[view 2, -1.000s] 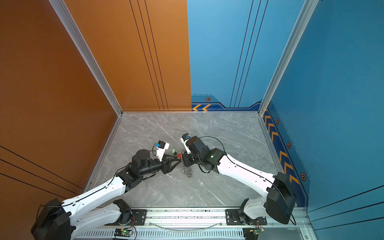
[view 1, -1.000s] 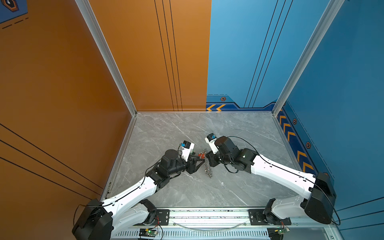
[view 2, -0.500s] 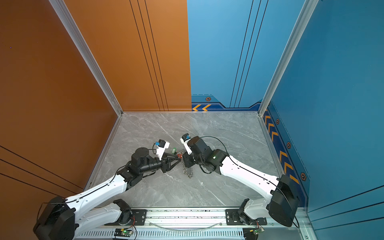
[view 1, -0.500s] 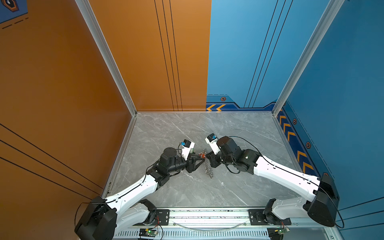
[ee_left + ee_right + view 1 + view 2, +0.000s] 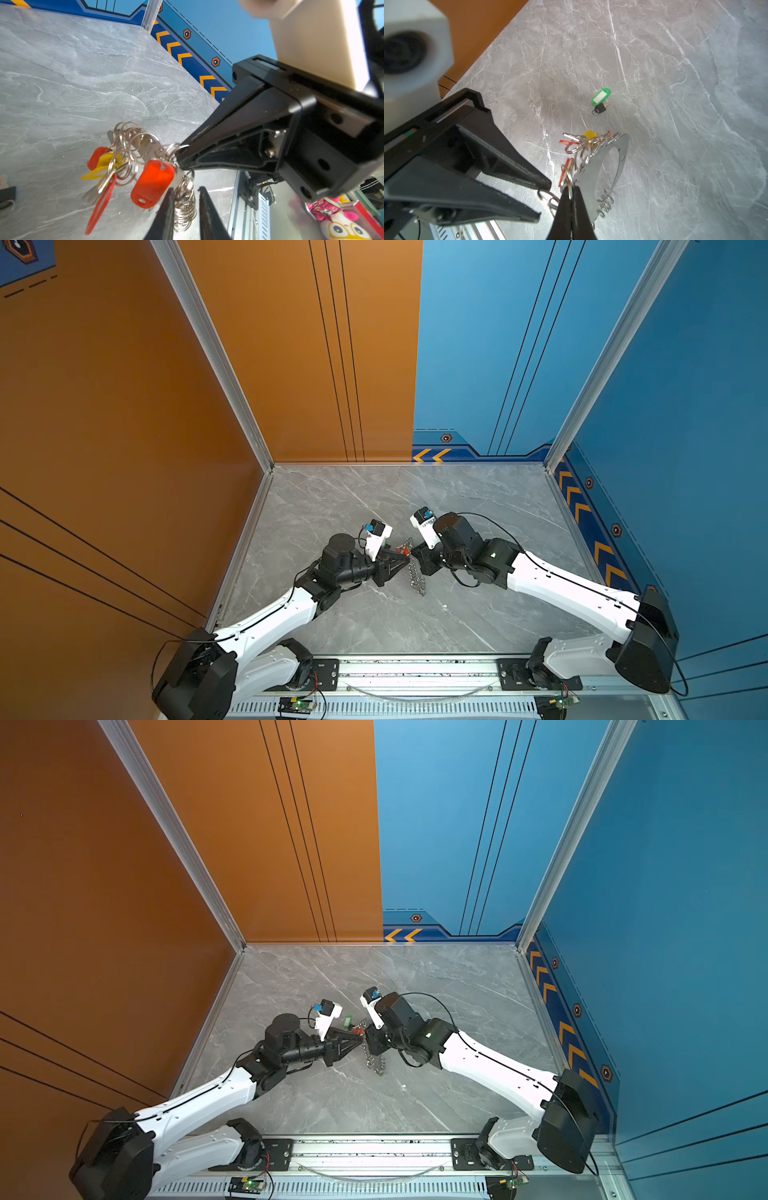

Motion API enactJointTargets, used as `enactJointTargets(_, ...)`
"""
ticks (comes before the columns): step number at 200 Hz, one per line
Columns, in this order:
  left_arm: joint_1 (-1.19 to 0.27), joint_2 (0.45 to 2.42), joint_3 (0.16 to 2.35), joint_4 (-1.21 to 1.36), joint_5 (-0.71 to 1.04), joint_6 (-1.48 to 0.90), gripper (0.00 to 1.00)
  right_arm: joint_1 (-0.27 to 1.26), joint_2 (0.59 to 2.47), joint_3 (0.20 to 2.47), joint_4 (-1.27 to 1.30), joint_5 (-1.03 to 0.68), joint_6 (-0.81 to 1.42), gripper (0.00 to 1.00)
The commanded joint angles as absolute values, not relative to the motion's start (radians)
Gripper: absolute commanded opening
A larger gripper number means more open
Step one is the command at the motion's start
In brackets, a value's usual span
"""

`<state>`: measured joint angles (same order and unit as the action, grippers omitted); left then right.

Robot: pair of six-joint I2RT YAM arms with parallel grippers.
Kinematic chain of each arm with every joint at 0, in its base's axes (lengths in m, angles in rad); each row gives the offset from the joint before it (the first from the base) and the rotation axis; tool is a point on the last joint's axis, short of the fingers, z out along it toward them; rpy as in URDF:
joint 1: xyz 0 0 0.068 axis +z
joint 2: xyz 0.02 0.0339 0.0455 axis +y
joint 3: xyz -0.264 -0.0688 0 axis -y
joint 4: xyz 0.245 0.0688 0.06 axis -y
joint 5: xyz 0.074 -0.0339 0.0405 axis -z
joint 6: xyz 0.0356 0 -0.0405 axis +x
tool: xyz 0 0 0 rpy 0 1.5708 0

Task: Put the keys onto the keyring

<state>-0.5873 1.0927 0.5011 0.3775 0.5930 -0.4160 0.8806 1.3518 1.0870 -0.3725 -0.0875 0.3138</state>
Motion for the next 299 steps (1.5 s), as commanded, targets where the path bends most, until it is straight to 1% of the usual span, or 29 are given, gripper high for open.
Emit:
enactJointTargets(1,-0.586,1.100,0.523,0.393,0.609,-0.408,0.17,0.883,1.342,1.084,-0.324,-0.094,0.305,0.02)
enactJointTargets(23,-0.586,1.103,0.523,0.393,0.601,-0.408,0.13,0.885,1.343,1.083,-0.325,-0.094,0.305,0.02)
enactJointTargets(36,-0.586,1.104,0.525,0.393,0.600,-0.409,0.09,0.886,1.343,1.082,-0.324,-0.094,0.305,0.02)
enactJointTargets(119,-0.592,1.120,0.538,0.388,0.587,-0.409,0.04,0.884,1.341,1.076,-0.324,-0.079,0.305,0.02)
enactJointTargets(126,-0.595,1.118,0.547,0.373,0.572,-0.407,0.02,0.879,1.339,1.074,-0.327,-0.075,0.308,0.03)
enactJointTargets(150,-0.645,1.105,0.612,0.212,0.432,-0.332,0.00,0.855,1.322,1.059,-0.327,-0.076,0.320,0.11)
enactJointTargets(164,-0.678,1.095,0.644,0.138,0.358,-0.292,0.00,0.838,1.313,1.054,-0.327,-0.089,0.325,0.14)
enactJointTargets(173,-0.690,1.088,0.654,0.115,0.323,-0.278,0.00,0.832,1.310,1.051,-0.327,-0.096,0.328,0.17)
enactJointTargets(190,-0.717,1.067,0.675,0.061,0.235,-0.234,0.00,0.822,1.304,1.047,-0.335,-0.097,0.330,0.28)
enactJointTargets(202,-0.739,1.059,0.704,-0.001,0.156,-0.197,0.00,0.814,1.292,1.037,-0.335,-0.092,0.331,0.33)
enactJointTargets(218,-0.763,1.059,0.753,-0.080,0.073,-0.159,0.00,0.800,1.269,1.016,-0.336,-0.085,0.327,0.37)
enactJointTargets(248,-0.812,1.058,0.823,-0.172,-0.027,-0.094,0.00,0.781,1.219,0.967,-0.316,-0.089,0.302,0.43)
enactJointTargets(262,-0.829,1.056,0.840,-0.179,-0.047,-0.068,0.00,0.779,1.193,0.935,-0.287,-0.108,0.296,0.46)
enactJointTargets(276,-0.838,1.047,0.833,-0.166,-0.029,-0.049,0.00,0.778,1.175,0.905,-0.248,-0.133,0.292,0.51)
enactJointTargets(299,-0.839,1.019,0.791,-0.075,0.040,-0.031,0.00,0.782,1.136,0.841,-0.149,-0.186,0.254,0.52)
